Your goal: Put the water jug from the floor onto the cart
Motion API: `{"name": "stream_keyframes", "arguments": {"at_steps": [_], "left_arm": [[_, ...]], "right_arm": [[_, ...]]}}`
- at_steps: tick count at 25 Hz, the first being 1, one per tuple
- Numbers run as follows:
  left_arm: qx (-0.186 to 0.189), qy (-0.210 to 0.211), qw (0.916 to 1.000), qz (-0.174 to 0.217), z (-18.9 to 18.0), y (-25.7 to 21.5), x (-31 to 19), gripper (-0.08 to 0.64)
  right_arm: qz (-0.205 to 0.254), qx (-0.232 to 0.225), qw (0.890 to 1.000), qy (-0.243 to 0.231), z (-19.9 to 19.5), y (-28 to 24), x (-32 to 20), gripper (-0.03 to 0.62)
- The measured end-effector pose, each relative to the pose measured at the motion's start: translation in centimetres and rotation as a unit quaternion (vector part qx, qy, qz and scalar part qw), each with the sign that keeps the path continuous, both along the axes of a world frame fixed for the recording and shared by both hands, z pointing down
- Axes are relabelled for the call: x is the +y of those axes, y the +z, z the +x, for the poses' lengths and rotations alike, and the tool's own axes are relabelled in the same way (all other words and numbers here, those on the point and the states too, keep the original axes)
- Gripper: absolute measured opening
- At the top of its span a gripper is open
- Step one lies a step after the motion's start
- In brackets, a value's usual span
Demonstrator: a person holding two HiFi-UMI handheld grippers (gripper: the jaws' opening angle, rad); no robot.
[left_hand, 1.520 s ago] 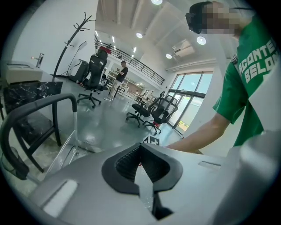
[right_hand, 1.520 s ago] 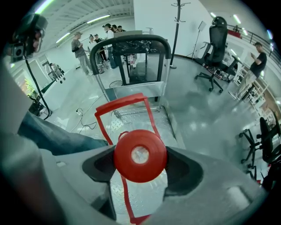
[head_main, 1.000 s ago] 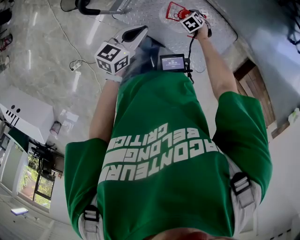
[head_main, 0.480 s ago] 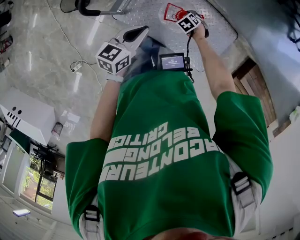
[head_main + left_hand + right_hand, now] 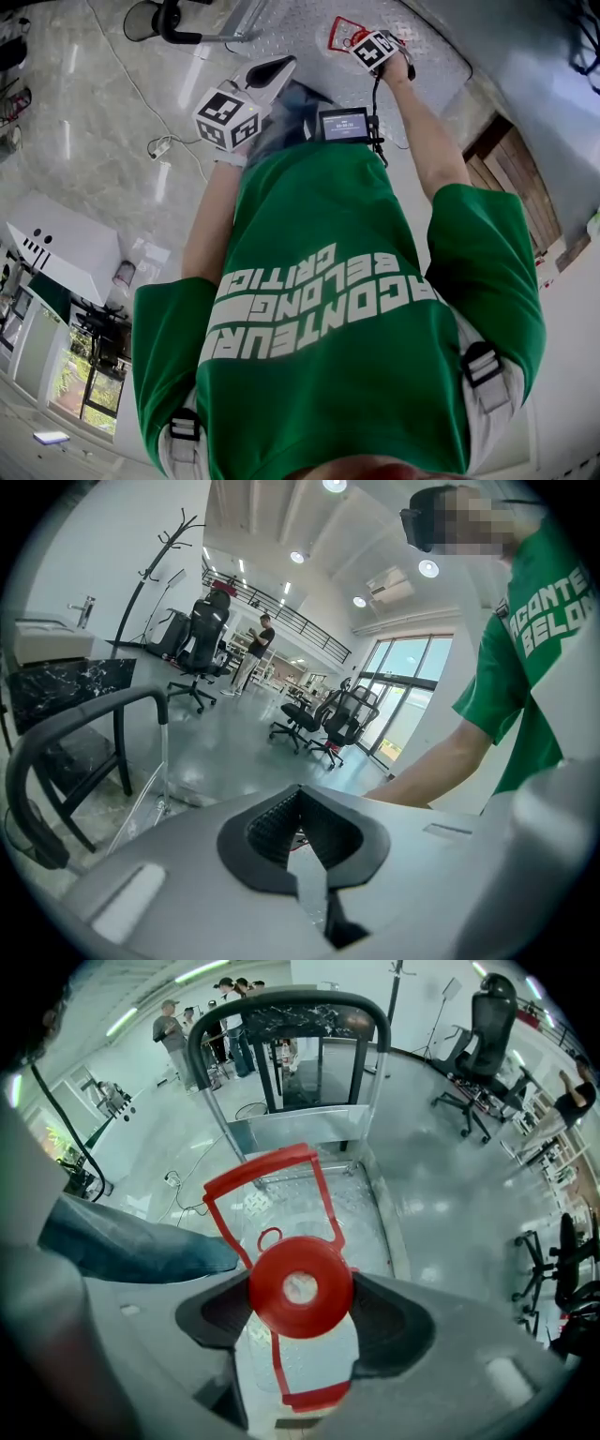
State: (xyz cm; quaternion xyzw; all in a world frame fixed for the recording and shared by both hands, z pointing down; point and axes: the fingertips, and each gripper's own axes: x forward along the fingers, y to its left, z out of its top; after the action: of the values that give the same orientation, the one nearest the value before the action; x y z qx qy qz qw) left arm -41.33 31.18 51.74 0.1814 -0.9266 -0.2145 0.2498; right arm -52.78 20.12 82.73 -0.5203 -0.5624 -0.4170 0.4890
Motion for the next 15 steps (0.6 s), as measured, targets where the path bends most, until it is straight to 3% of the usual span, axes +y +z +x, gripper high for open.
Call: {"name": "stream_keyframes", "arguments": {"at_steps": [7,11,15], "left_arm": [[-0.017,0.016,0.9997,-0.001,0.2,-1.1,0.6,0.014],[-0.027,0.024,0.9993,0.010,0.7,-1.8,1.3,0.014],[-0.043,0.043,0.9980,0.013,0.0,-2.4,1.5,0.015]], "right_arm": [[-0.026,-0.022,0.999,0.028,-0.8,-3.0,0.7,0.302],[-0.011,-0.043,0.997,0.064,-1.0,-5.6,-0.6,0.302],[-0.052,-0.051,0.994,0.087,-1.1,-8.6,-0.9,0.302]]}}
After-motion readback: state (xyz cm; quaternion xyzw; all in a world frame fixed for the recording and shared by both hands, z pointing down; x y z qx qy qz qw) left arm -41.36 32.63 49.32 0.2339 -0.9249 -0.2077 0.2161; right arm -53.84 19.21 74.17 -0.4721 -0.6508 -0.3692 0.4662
